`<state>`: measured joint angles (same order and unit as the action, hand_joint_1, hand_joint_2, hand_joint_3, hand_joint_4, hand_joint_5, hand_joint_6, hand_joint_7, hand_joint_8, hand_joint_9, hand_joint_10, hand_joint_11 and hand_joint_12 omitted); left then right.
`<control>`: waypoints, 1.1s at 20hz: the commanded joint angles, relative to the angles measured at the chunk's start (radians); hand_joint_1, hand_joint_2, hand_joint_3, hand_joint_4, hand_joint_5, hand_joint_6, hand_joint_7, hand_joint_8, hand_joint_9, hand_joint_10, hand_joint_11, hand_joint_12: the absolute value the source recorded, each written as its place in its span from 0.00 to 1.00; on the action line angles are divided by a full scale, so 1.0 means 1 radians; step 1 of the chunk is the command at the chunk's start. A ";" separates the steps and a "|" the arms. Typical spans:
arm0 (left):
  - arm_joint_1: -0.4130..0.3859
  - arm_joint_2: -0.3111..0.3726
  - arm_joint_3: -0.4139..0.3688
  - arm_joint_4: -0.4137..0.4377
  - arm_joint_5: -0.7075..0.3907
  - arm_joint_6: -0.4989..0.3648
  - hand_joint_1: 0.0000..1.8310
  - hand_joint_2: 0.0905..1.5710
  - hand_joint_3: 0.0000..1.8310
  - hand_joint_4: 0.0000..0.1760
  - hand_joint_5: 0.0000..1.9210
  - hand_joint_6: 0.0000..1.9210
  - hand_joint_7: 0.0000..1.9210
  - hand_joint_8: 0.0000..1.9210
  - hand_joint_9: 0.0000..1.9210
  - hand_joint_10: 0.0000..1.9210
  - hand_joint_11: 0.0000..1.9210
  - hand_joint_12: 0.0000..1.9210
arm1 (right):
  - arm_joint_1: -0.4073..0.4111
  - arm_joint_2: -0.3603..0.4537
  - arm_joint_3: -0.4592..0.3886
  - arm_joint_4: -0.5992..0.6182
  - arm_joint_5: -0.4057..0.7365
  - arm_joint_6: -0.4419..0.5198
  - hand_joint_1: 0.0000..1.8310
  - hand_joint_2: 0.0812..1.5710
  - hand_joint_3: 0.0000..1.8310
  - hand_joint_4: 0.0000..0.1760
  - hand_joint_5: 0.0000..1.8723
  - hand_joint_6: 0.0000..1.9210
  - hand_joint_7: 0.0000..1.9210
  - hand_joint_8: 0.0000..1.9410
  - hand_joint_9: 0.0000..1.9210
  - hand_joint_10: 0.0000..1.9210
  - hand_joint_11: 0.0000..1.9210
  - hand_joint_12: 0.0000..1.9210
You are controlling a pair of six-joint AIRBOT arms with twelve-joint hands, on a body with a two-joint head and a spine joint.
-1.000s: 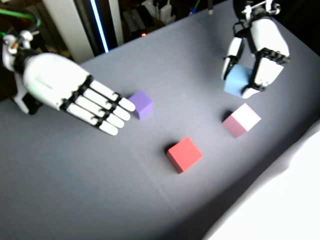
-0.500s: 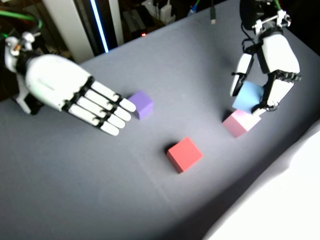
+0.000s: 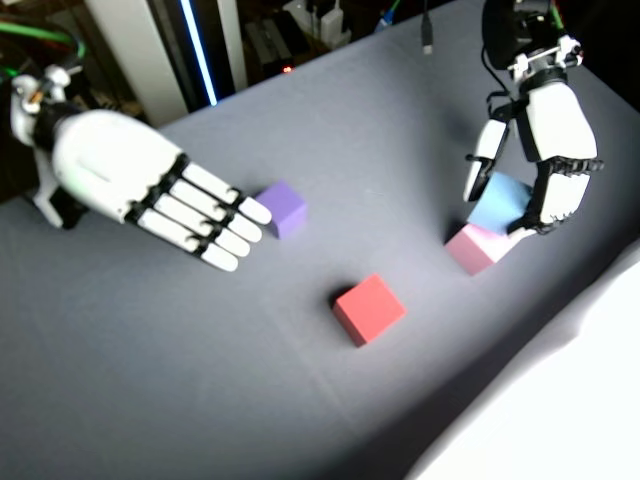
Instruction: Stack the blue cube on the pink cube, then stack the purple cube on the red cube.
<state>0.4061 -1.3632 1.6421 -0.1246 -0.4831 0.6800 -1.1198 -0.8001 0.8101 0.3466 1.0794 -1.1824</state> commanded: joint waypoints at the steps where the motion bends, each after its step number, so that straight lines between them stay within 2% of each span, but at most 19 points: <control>1: -0.010 0.007 -0.006 0.003 -0.119 -0.003 0.49 0.73 0.00 0.85 0.04 0.31 0.11 0.21 0.02 0.52 0.00 0.84 | 0.002 0.001 0.003 -0.007 0.116 0.004 0.37 0.83 0.00 0.00 0.00 0.00 0.00 0.00 0.00 0.00 0.00 0.00; 2: -0.010 0.009 -0.009 0.006 -0.124 -0.003 0.49 0.73 0.00 0.85 0.04 0.31 0.11 0.21 0.02 0.52 0.00 0.84 | 0.002 0.001 0.003 -0.007 0.116 0.004 0.37 0.83 0.00 0.00 0.00 0.00 0.00 0.00 0.00 0.00 0.00 0.00; 3: -0.006 0.014 -0.017 0.008 -0.134 -0.003 0.46 0.71 0.00 0.99 0.00 0.21 0.06 0.11 0.00 0.34 0.00 0.70 | 0.001 0.001 0.003 -0.007 0.116 0.004 0.35 0.83 0.00 0.00 0.00 0.00 0.00 0.00 0.00 0.00 0.00 0.00; 4: -0.004 0.016 -0.019 0.008 -0.138 -0.003 0.46 0.71 0.00 0.99 0.00 0.21 0.06 0.11 0.00 0.34 0.00 0.70 | 0.001 0.001 0.003 -0.007 0.116 0.005 0.35 0.83 0.00 0.00 0.00 0.00 0.00 0.00 0.00 0.00 0.00 0.00; 5: -0.001 0.021 -0.026 0.011 -0.148 -0.003 0.45 0.69 0.00 1.00 0.00 0.10 0.03 0.04 0.00 0.18 0.00 0.57 | 0.001 0.001 0.003 -0.007 0.116 0.005 0.31 0.83 0.00 0.00 0.00 0.00 0.00 0.00 0.00 0.00 0.00 0.00; 6: 0.004 0.030 -0.038 0.016 -0.164 -0.003 0.45 0.69 0.00 1.00 0.00 0.10 0.03 0.04 0.00 0.18 0.00 0.57 | 0.001 0.001 0.002 -0.007 0.116 0.005 0.31 0.83 0.00 0.00 0.00 0.00 0.00 0.00 0.00 0.00 0.00 0.00; 7: 0.009 0.039 -0.051 0.020 -0.181 -0.003 0.42 0.65 0.00 1.00 0.00 0.01 0.00 0.00 0.00 0.01 0.00 0.02 | 0.001 0.001 0.002 -0.007 0.117 0.007 0.30 0.84 0.00 0.00 0.00 0.00 0.00 0.00 0.00 0.00 0.00 0.00; 10: 0.038 0.082 -0.100 0.022 -0.246 -0.002 0.37 0.61 0.00 1.00 0.00 0.00 0.00 0.00 0.00 0.00 0.00 0.00 | 0.001 0.001 0.000 -0.007 0.117 0.009 0.32 0.84 0.00 0.00 0.00 0.00 0.00 0.00 0.00 0.00 0.00 0.00; 13: 0.072 0.130 -0.155 0.022 -0.318 0.010 0.39 0.61 0.00 1.00 0.00 0.00 0.00 0.00 0.00 0.00 0.00 0.00 | 0.000 0.002 -0.005 -0.015 0.124 0.018 0.33 0.83 0.00 0.00 0.00 0.00 0.00 0.00 0.00 0.00 0.00 0.00; 14: 0.088 0.149 -0.180 0.022 -0.347 0.016 0.40 0.61 0.00 1.00 0.00 0.00 0.00 0.00 0.00 0.00 0.00 0.00 | -0.003 0.002 -0.005 -0.026 0.130 0.038 0.36 0.82 0.00 0.00 0.00 0.00 0.00 0.00 0.00 0.00 0.00 0.00; 16: 0.139 0.196 -0.236 0.019 -0.428 0.017 0.33 0.59 0.00 1.00 0.00 0.00 0.00 0.00 0.00 0.00 0.00 0.00 | -0.005 0.006 -0.002 -0.052 0.139 0.083 0.30 0.82 0.00 0.00 0.00 0.00 0.00 0.00 0.00 0.00 0.00 0.00; 19: 0.231 0.271 -0.326 0.013 -0.561 0.018 0.36 0.66 0.01 1.00 0.00 0.00 0.00 0.00 0.00 0.00 0.00 0.00 | -0.003 0.006 0.012 -0.101 0.137 0.154 0.32 0.79 0.00 0.00 0.00 0.00 0.00 0.00 0.00 0.00 0.00 0.00; 22: 0.312 0.325 -0.396 0.019 -0.636 0.018 0.29 0.81 0.02 1.00 0.00 0.00 0.00 0.00 0.00 0.00 0.00 0.00 | 0.012 -0.007 0.030 -0.134 0.113 0.195 0.32 0.76 0.00 0.00 0.00 0.00 0.00 0.00 0.00 0.00 0.00 0.00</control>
<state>0.7349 -1.0386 1.2396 -0.1059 -0.9840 0.7002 -1.1110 -0.8085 0.8391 0.2169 1.0817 -0.9939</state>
